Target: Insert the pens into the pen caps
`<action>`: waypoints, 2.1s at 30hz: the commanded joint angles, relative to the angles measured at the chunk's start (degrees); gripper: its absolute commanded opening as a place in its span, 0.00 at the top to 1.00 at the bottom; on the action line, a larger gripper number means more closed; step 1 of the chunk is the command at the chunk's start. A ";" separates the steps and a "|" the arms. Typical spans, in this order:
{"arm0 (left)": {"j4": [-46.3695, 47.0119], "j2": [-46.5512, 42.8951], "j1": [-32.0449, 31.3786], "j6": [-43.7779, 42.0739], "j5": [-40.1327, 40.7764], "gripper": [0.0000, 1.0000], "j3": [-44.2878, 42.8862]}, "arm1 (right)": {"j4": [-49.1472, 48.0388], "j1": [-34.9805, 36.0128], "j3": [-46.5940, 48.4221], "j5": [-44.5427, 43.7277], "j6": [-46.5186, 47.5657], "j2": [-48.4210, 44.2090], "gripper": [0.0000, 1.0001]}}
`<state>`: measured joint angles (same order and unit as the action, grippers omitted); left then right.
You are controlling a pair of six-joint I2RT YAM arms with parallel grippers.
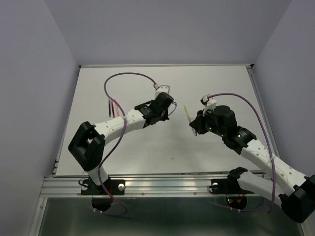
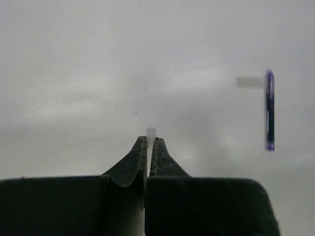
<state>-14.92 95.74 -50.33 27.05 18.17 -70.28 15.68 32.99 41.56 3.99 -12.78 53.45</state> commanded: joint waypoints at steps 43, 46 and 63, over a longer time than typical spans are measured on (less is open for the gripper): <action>36.27 -24.29 12.09 15.23 -13.60 1.00 16.67 | -26.05 -0.30 7.39 21.50 -6.03 17.21 0.99; 36.45 -24.29 12.01 15.23 -13.52 1.00 16.75 | -26.14 -0.30 7.39 21.59 -6.12 17.13 0.99; 36.89 -24.38 12.01 15.67 -13.17 1.00 17.02 | -26.67 -0.30 7.31 23.70 -6.83 16.69 0.99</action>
<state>18.31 73.95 -38.50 42.65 4.05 -53.91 -7.40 32.97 46.19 26.41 -19.35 70.87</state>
